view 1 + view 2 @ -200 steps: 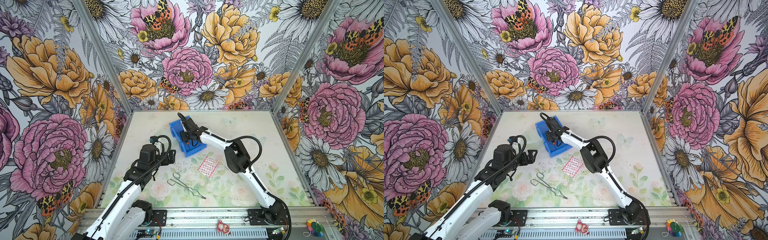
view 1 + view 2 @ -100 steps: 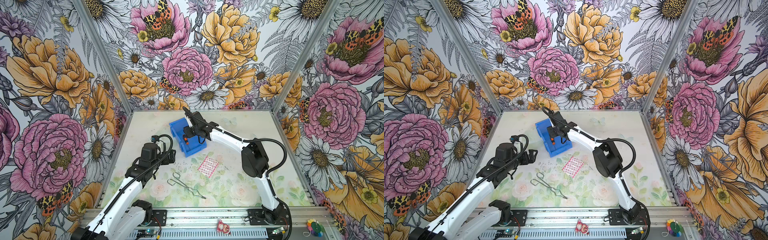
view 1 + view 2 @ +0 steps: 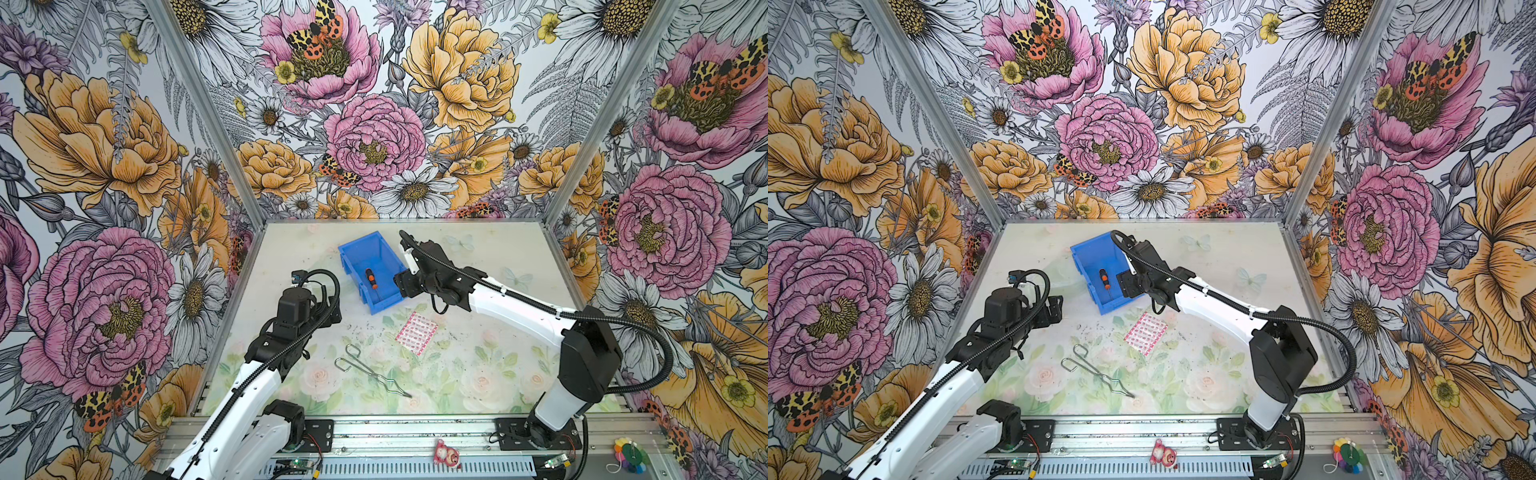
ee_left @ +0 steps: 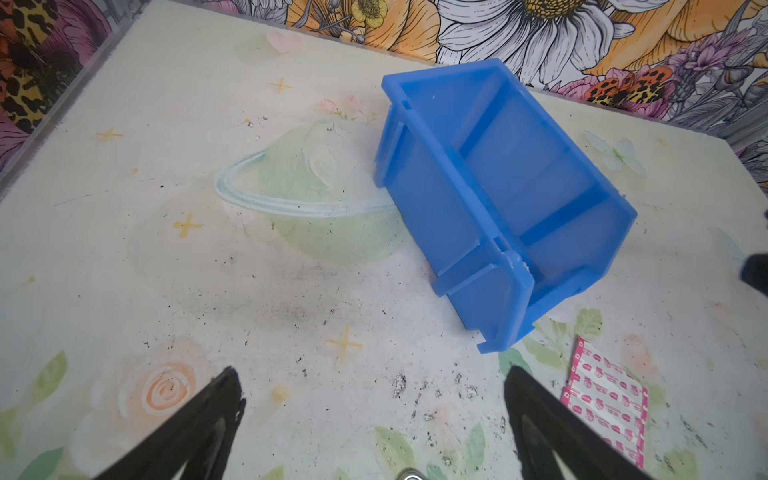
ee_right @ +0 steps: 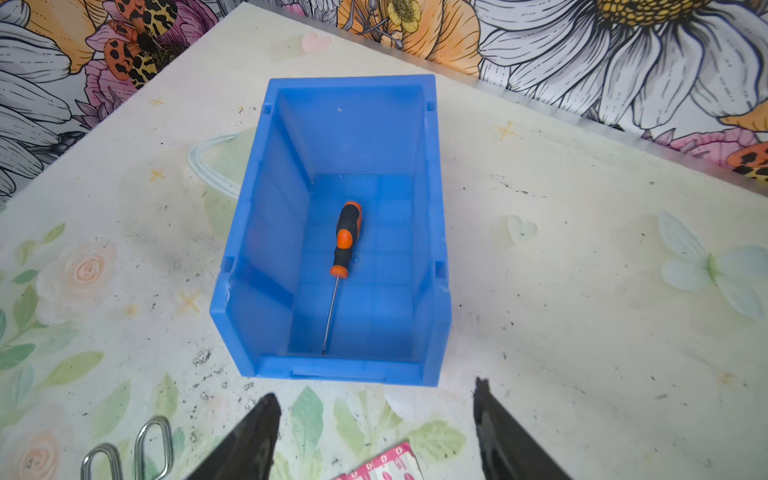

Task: Put the screwdriver in the bin

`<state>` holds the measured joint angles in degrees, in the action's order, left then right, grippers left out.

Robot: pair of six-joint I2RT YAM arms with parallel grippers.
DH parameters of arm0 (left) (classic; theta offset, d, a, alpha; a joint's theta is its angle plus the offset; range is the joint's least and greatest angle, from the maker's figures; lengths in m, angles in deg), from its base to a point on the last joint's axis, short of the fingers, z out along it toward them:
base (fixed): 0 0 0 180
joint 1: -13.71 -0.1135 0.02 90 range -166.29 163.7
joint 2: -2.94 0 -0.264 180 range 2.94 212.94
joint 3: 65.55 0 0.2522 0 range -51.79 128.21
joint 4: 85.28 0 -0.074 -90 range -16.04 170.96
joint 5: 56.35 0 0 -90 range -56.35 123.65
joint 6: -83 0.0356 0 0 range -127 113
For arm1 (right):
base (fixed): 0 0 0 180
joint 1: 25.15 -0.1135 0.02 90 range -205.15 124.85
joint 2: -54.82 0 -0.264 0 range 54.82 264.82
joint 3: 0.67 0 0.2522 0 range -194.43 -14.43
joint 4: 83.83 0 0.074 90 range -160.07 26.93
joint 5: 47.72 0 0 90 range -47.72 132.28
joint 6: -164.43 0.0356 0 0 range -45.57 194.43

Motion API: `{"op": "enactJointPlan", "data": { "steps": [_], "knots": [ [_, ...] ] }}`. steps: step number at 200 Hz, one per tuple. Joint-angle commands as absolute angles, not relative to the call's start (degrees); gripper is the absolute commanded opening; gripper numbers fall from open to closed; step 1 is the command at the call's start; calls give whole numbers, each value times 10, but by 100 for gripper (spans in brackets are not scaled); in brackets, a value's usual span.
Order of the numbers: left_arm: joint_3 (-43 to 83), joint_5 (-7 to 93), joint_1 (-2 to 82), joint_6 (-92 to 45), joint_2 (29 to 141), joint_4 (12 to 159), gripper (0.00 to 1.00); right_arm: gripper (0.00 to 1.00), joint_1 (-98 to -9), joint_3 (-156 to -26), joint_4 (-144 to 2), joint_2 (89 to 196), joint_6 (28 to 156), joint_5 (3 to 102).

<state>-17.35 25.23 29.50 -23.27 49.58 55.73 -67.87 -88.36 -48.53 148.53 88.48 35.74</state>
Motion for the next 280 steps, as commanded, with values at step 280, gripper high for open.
{"op": "enactJointPlan", "data": {
  "steps": [280],
  "knots": [
    [-331, 183, 188, -76, 674, 1066, 99, 99, -307, -290, -757, 1001, 826, 183]
  ]
}}
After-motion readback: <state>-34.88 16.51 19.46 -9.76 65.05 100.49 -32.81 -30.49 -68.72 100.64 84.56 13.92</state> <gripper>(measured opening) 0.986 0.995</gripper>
